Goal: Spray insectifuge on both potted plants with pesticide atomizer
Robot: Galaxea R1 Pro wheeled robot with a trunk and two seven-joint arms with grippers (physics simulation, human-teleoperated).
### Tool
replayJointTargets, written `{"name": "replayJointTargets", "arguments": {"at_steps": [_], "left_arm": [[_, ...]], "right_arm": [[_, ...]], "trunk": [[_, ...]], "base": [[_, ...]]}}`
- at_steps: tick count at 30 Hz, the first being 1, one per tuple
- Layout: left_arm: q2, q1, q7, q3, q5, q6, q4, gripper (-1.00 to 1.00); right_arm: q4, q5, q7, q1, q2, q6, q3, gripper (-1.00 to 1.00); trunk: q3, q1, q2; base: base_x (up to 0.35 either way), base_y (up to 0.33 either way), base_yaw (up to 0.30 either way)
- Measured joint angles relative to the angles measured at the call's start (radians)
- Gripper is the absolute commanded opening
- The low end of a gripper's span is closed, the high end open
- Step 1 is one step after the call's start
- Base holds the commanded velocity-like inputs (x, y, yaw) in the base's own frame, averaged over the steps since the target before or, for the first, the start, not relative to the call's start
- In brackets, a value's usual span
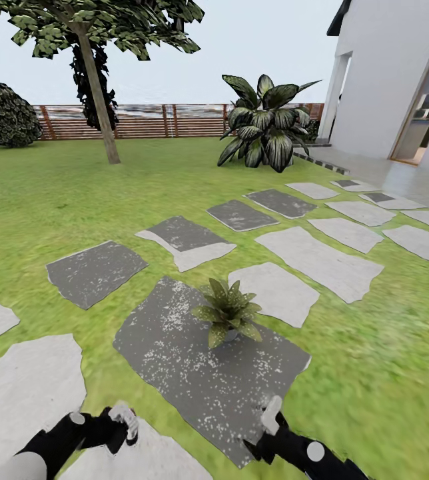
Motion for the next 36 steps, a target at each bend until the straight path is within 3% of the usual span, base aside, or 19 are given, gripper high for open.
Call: {"name": "replayJointTargets", "arguments": {"at_steps": [2,3,4,6,8,9,12,14,15,16,17,20,22,36], "left_arm": [[-0.002,0.0,0.079,0.011,0.099,-0.001,0.023,-1.0],[-0.007,0.001,0.146,0.015,0.177,-0.002,0.043,-1.0],[-0.013,0.001,0.194,0.016,0.23,-0.003,0.056,-1.0],[-0.035,0.003,0.32,0.017,0.352,-0.011,0.089,-1.0],[-0.066,0.003,0.413,0.017,0.403,-0.05,0.099,-1.0],[-0.086,0.003,0.483,0.018,0.417,-0.068,0.102,-1.0],[-0.111,0.005,0.641,0.019,0.434,-0.09,0.107,-1.0],[-0.127,0.028,0.681,0.02,0.438,-0.099,0.121,-1.0],[-0.148,0.065,0.698,0.016,0.45,-0.114,0.131,-1.0],[-0.172,0.095,0.704,0.019,0.462,-0.119,0.138,-1.0],[-0.176,0.109,0.709,0.021,0.466,-0.12,0.137,-1.0],[-0.175,0.129,0.717,0.02,0.537,-0.122,0.136,-1.0],[-0.172,0.13,0.717,0.019,0.559,-0.122,0.136,-1.0],[-0.179,0.152,0.717,0.018,0.572,-0.122,0.13,-1.0]], "right_arm": [[0.061,-0.007,-0.11,0.001,0.001,-0.025,0.002,1.0],[0.101,-0.02,-0.175,0.002,0.001,-0.064,0.003,1.0],[0.127,-0.031,-0.213,0.002,0.001,-0.095,0.004,1.0],[0.192,-0.087,-0.313,0.002,0.002,-0.156,0.004,1.0],[0.225,-0.164,-0.373,0.003,0.001,-0.174,-0.007,1.0],[0.237,-0.225,-0.394,0.003,0.0,-0.178,-0.013,1.0],[0.269,-0.376,-0.416,0.003,-0.001,-0.18,-0.014,1.0],[0.28,-0.435,-0.419,0.003,-0.001,-0.181,-0.013,1.0],[0.294,-0.462,-0.42,0.008,-0.014,-0.186,-0.015,1.0],[0.301,-0.465,-0.421,0.015,-0.021,-0.196,-0.012,1.0],[0.302,-0.465,-0.421,0.017,-0.021,-0.197,-0.011,1.0],[0.302,-0.465,-0.422,0.024,-0.021,-0.2,-0.011,1.0],[0.303,-0.465,-0.422,0.025,-0.021,-0.201,-0.011,1.0],[0.303,-0.465,-0.422,0.034,-0.019,-0.201,-0.011,1.0]], "trunk": [[0.0,0.0,0.0],[0.0,0.0,0.0],[0.0,0.0,0.0],[0.0,0.0,0.0],[0.0,0.0,0.0],[0.0,0.0,0.0],[0.0,0.0,0.0],[0.0,0.0,0.0],[0.0,0.0,0.0],[0.0,0.0,0.0],[0.0,0.0,0.0],[0.0,0.0,0.0],[0.001,0.0,0.0],[0.013,0.0,0.0]], "base": [[0.0,0.0,0.0],[0.0,0.0,0.0],[0.0,0.0,0.0],[0.0,0.0,0.0],[0.0,0.0,0.0],[0.0,0.0,0.0],[0.0,0.0,0.0],[0.0,0.0,0.0],[0.0,0.0,0.0],[0.0,0.0,0.0],[0.0,0.0,0.149],[0.0,0.0,0.237],[0.0,0.0,0.265],[0.0,0.0,0.234]]}}
